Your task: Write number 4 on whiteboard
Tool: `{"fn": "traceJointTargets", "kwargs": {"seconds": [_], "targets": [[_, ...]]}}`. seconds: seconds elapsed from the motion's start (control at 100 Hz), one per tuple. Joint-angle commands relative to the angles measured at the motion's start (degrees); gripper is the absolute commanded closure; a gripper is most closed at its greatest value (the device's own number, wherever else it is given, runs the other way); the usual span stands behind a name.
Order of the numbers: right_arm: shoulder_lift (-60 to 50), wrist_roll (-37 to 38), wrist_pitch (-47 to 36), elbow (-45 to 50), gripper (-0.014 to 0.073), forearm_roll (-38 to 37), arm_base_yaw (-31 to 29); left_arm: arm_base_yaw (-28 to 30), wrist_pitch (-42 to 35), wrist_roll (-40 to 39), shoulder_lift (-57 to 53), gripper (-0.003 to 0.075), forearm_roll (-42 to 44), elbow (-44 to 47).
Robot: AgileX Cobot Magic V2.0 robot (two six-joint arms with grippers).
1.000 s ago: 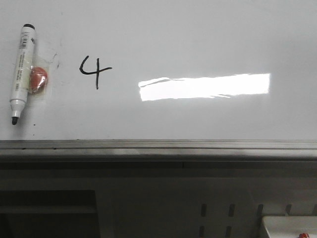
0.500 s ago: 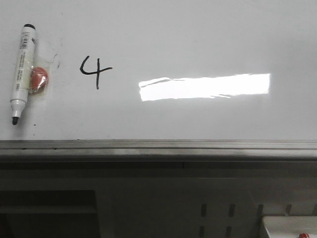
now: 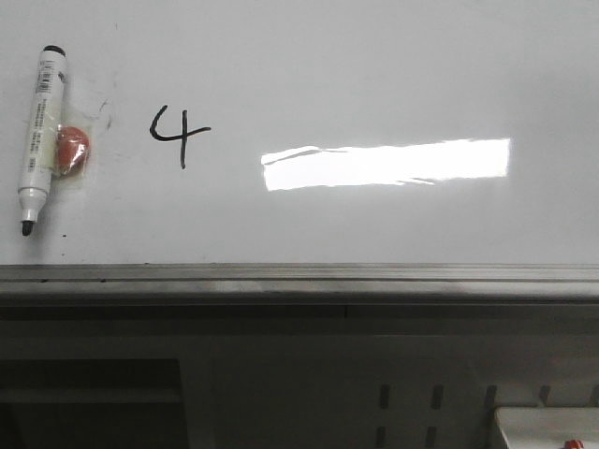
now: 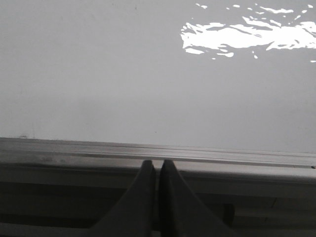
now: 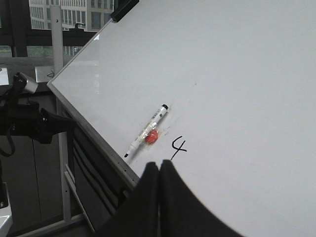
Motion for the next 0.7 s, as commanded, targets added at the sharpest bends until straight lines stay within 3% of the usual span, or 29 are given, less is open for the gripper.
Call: {"fn": "traceJointTargets", "kwargs": {"seconds": [0.0, 0.69], "targets": [[0.48, -0.10, -4.46, -1.38, 0.0658, -0.67, -0.35, -0.01, -2.78, 0.02, -1.41, 0.0741, 0.12, 1.86], [0.23, -0.10, -6.09, -0.16, 0.0658, -0.67, -0.35, -0.01, -2.78, 0.02, -1.41, 0.0741, 0.02, 1.86]]}}
